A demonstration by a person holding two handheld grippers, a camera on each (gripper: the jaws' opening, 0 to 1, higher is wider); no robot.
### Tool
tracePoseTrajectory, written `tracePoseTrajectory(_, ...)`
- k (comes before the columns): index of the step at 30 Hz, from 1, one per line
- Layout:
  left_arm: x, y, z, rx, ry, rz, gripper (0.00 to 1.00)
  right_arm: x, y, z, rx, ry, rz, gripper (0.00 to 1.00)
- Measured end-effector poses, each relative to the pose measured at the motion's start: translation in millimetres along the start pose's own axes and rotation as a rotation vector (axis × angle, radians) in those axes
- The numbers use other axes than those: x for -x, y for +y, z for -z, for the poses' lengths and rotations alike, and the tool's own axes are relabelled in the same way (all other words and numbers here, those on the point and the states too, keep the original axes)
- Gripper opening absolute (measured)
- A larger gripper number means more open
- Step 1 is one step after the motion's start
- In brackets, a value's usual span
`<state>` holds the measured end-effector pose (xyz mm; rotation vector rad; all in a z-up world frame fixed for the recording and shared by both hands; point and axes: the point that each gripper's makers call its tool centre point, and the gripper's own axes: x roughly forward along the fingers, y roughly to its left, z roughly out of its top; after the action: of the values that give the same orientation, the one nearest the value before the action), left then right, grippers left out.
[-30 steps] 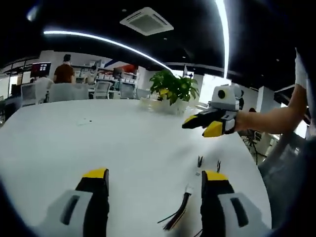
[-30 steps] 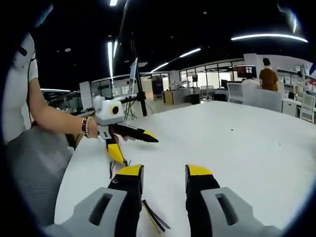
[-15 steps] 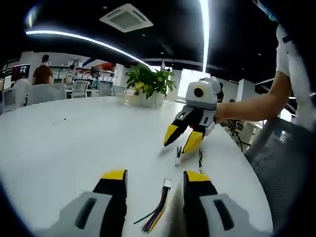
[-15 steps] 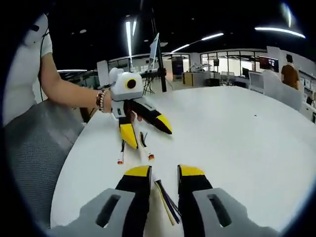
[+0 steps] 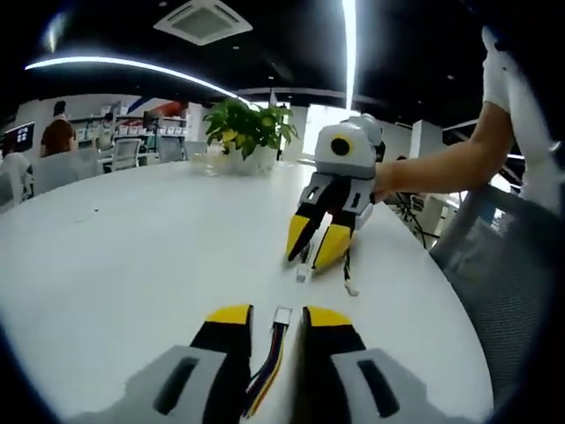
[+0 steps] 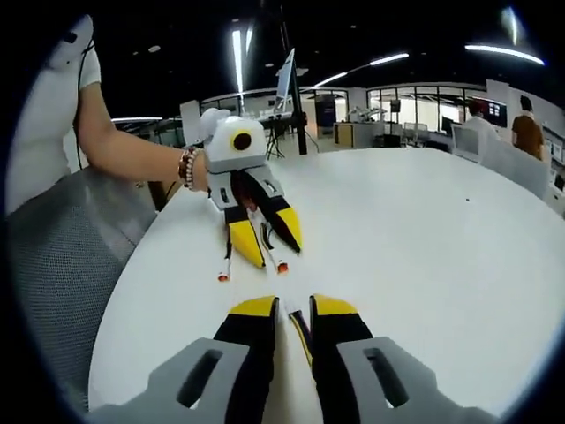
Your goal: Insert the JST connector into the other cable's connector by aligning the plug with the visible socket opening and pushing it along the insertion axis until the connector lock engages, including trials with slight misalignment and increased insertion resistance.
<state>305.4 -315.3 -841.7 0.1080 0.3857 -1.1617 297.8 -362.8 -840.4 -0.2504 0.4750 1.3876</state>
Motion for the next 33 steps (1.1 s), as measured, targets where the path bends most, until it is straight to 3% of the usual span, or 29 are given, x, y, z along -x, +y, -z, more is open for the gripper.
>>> tracePoseTrajectory(6, -0.5, -0.2, 2.0, -0.022, 0.009, 0.006, 0.09, -1.1, 2.8, 11.7, 0.016, 0.038, -0.005, 0.12)
tracePoseTrajectory(12, -3.3, -1.2, 2.4, -0.024, 0.012, 0.021, 0.04, -2.1, 4.2, 10.6, 0.021, 0.017, -0.009, 0.07)
tracePoseTrajectory(18, -4.6, -1.5, 1.3, -0.079, 0.024, 0.033, 0.00, -0.9, 6.8, 10.8, 0.011, 0.011, -0.022, 0.05)
tracePoseTrajectory(26, -0.6, -6.3, -9.9, -0.107, 0.016, 0.059, 0.00, 5.9, 14.8, 4.0, 0.024, 0.005, -0.042, 0.04)
tracePoseTrajectory(33, -4.0, -17.1, -17.3, -0.154, 0.033, 0.091, 0.00, 10.1, 10.6, -13.2, 0.040, -0.031, -0.005, 0.04)
